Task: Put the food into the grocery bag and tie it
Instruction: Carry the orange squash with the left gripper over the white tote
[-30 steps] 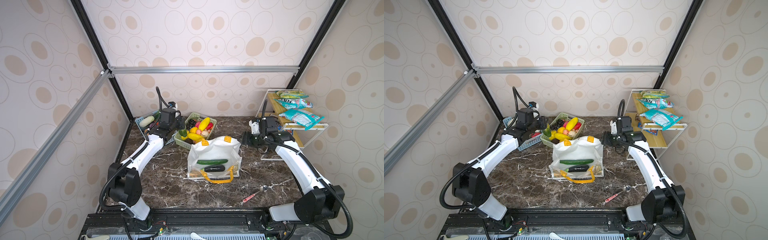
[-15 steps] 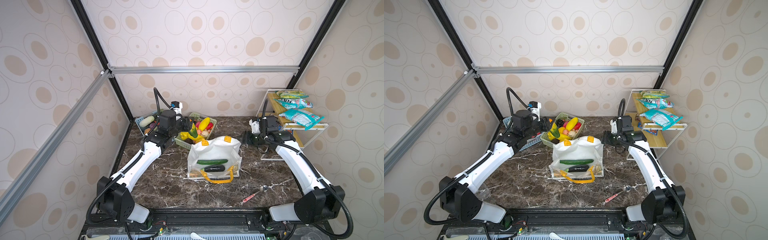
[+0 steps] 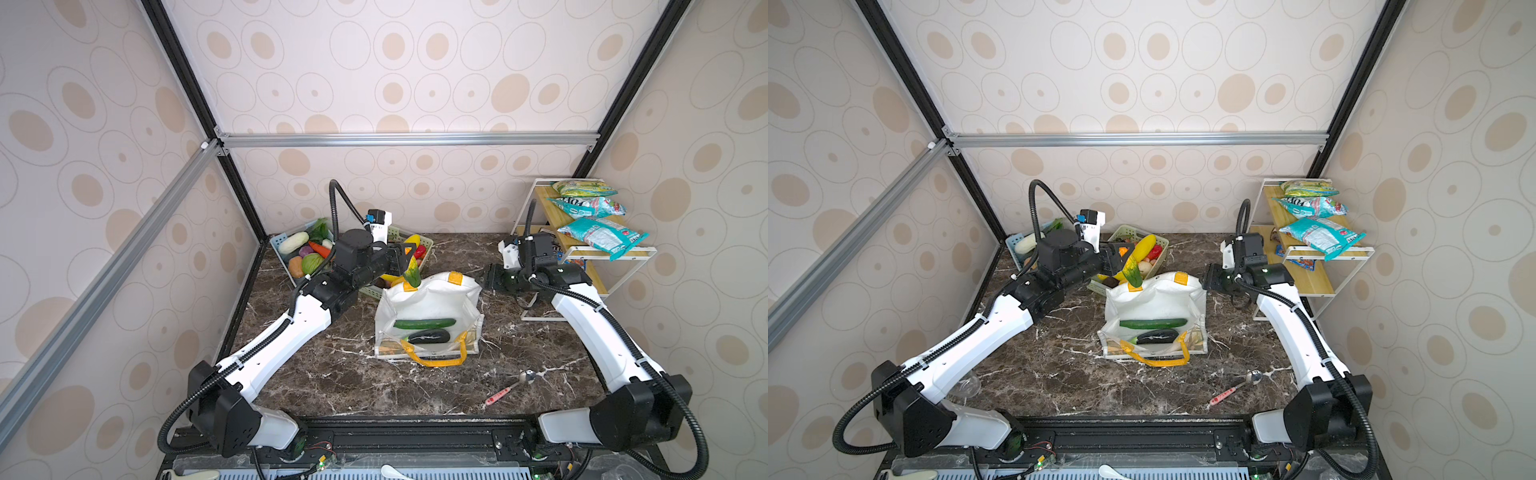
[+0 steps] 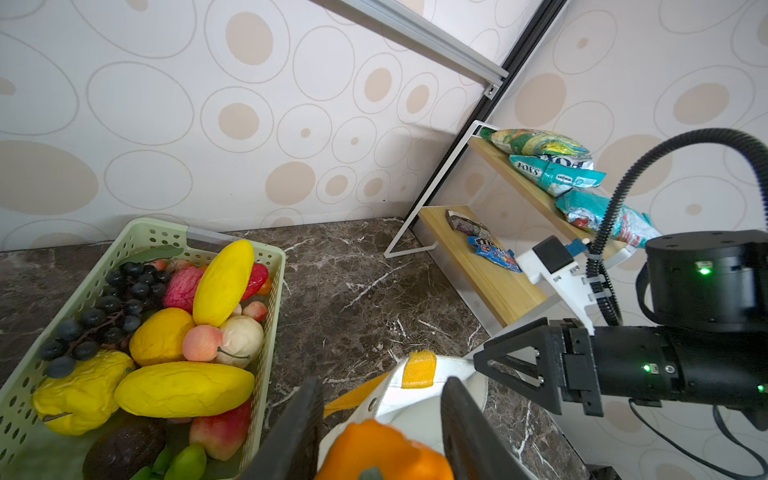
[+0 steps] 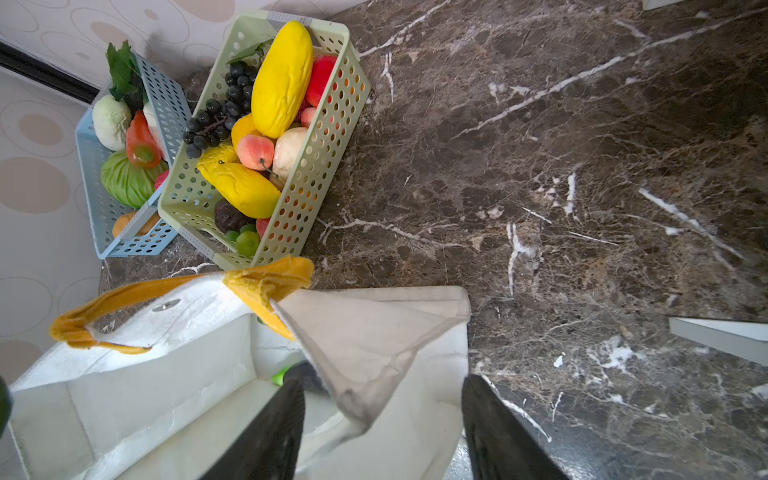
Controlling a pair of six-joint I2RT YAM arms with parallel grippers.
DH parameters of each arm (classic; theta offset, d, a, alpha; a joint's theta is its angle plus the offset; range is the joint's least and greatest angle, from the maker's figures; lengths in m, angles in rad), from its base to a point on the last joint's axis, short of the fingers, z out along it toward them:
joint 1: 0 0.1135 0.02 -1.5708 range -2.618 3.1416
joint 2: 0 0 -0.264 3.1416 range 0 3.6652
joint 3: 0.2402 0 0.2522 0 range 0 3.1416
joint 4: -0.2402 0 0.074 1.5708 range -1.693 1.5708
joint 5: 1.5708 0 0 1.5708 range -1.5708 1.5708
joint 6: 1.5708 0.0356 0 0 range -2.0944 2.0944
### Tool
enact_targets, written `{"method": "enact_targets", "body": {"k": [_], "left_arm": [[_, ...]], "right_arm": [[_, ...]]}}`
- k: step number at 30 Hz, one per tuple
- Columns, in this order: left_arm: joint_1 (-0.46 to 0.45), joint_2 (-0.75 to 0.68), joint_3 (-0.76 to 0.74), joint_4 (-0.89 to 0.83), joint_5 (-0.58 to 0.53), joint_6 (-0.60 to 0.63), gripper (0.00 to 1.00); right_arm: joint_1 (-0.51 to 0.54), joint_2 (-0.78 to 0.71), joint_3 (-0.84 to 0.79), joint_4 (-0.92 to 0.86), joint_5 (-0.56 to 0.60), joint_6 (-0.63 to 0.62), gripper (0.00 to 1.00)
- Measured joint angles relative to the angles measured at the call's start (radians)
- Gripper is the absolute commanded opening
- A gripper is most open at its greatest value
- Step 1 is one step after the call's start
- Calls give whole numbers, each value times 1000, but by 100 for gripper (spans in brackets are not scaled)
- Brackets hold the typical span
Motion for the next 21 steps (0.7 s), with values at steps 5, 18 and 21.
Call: {"method": "enact_targets", "body": {"k": [5, 18, 21], "left_arm": [[-75, -3, -1, 0, -26, 0, 46], [-212, 27, -61, -1, -80, 0, 46], [-238, 45, -74, -2, -95, 0, 46]], "right_arm": [[0, -1, -10, 0, 0, 0, 63], [0, -4, 8, -24, 3, -13, 63], [0, -4, 8, -24, 3, -13, 63]]}}
